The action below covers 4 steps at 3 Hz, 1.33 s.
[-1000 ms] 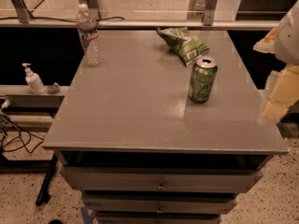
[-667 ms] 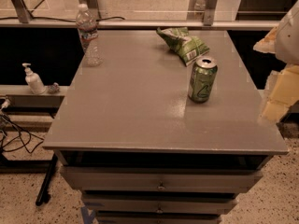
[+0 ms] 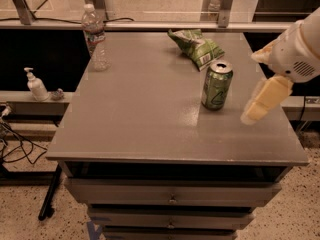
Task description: Move green can near water bottle
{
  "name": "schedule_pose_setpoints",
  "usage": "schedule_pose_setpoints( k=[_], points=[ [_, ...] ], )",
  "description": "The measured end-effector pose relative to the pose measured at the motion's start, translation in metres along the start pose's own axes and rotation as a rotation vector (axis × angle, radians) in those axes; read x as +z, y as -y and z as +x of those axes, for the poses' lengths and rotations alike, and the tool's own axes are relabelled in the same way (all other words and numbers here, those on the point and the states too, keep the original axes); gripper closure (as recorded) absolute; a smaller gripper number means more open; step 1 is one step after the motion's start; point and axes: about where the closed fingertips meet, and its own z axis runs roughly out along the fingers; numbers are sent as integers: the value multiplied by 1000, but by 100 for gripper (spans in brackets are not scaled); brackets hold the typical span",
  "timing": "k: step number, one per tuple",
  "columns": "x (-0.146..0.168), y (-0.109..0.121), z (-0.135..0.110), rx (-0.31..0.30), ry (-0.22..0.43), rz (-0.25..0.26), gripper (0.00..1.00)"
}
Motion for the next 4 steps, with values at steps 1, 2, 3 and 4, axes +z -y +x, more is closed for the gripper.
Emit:
schedule_pose_setpoints(
  k=[1,2,3,4],
  points=[
    [38,24,-5,73,151,0,0],
    [59,45,-9,170,285,-9,0],
    [73,60,-12,290,416,-40,0],
    [79,64,-19,389,526,-76,18]
  ],
)
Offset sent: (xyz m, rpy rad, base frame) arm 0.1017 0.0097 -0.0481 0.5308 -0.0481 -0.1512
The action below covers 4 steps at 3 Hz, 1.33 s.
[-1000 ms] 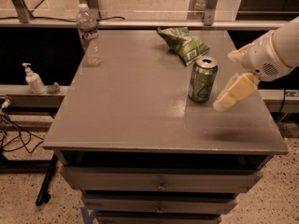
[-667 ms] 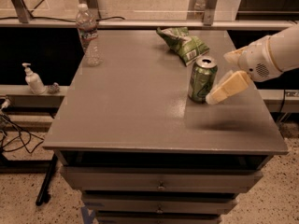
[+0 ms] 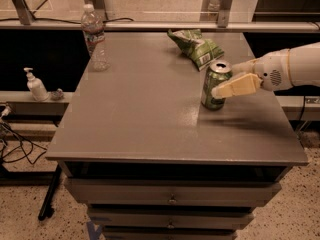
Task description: Move green can near water bottle
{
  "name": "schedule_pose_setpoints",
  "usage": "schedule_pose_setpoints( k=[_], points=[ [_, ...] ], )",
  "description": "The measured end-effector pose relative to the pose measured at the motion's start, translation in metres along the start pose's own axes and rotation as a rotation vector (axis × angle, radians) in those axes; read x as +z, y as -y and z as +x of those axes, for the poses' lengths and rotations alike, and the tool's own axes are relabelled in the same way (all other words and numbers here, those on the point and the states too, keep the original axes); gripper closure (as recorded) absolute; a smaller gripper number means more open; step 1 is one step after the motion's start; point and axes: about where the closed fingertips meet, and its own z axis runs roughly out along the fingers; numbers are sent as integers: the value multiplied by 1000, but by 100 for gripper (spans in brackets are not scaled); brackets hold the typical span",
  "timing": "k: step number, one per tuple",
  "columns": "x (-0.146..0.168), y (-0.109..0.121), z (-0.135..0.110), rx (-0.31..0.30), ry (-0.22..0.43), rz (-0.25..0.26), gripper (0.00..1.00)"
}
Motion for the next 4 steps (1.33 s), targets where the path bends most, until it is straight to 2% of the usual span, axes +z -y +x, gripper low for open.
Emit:
schedule_pose_setpoints(
  k=[1,2,3,4],
  points=[
    [3,1,-4,50,67,-15,42],
    [6,4,-11,68,112,-18,65],
    [8,13,-24,59,150,-9,88],
    [8,25,-57,26,209,20,100]
  ],
)
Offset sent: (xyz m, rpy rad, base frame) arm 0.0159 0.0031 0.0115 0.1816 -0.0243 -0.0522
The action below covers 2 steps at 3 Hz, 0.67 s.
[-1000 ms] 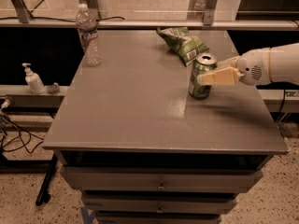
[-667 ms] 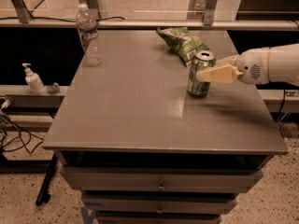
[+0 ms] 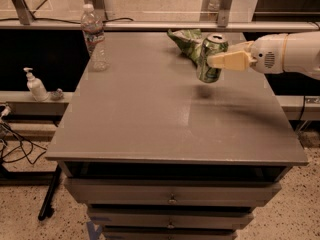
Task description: Move green can near water bottle
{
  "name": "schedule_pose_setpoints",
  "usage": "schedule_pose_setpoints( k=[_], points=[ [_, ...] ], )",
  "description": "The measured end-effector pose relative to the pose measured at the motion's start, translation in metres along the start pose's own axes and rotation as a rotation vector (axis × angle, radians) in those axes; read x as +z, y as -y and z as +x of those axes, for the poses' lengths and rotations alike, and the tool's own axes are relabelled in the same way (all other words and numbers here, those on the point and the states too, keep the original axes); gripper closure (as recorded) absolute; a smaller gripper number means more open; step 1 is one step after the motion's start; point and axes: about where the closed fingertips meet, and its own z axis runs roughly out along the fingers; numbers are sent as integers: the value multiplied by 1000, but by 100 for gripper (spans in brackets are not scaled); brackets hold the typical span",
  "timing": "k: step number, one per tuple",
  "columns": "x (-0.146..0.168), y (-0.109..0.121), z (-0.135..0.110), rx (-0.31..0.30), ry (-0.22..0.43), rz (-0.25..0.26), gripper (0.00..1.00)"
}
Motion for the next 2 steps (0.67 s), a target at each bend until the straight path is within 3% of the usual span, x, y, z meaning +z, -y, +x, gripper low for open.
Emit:
schedule_pose_setpoints(
  k=[2],
  points=[
    [-2,1,-2,1,14,20,100]
  ],
)
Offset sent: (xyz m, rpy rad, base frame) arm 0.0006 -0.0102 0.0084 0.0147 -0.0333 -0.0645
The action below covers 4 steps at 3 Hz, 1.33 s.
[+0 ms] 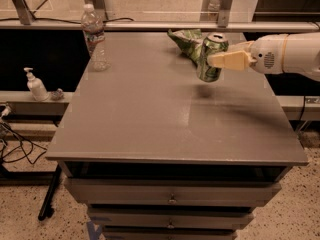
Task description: Move green can near water bottle
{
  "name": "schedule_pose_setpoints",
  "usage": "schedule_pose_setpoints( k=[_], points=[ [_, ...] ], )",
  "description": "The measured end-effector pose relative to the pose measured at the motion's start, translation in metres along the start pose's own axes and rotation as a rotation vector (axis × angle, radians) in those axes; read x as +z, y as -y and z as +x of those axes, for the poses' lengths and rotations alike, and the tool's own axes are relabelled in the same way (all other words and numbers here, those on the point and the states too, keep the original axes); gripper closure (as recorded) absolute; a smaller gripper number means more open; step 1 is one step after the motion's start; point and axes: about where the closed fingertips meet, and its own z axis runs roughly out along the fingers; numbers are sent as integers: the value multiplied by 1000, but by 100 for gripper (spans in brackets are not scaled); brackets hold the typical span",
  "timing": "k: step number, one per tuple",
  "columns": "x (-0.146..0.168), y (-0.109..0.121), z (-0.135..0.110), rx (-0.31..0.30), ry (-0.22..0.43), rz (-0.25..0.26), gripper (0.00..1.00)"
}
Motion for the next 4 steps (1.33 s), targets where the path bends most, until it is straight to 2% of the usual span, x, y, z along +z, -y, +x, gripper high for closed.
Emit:
schedule_pose_setpoints(
  k=[1,2,3,4],
  points=[
    [25,4,-12,-30,15,16,100],
    [63,11,-33,-75,25,27,100],
    [102,16,-54,-90,46,20,100],
    [139,5,-71,-91,70,-33,100]
  ],
)
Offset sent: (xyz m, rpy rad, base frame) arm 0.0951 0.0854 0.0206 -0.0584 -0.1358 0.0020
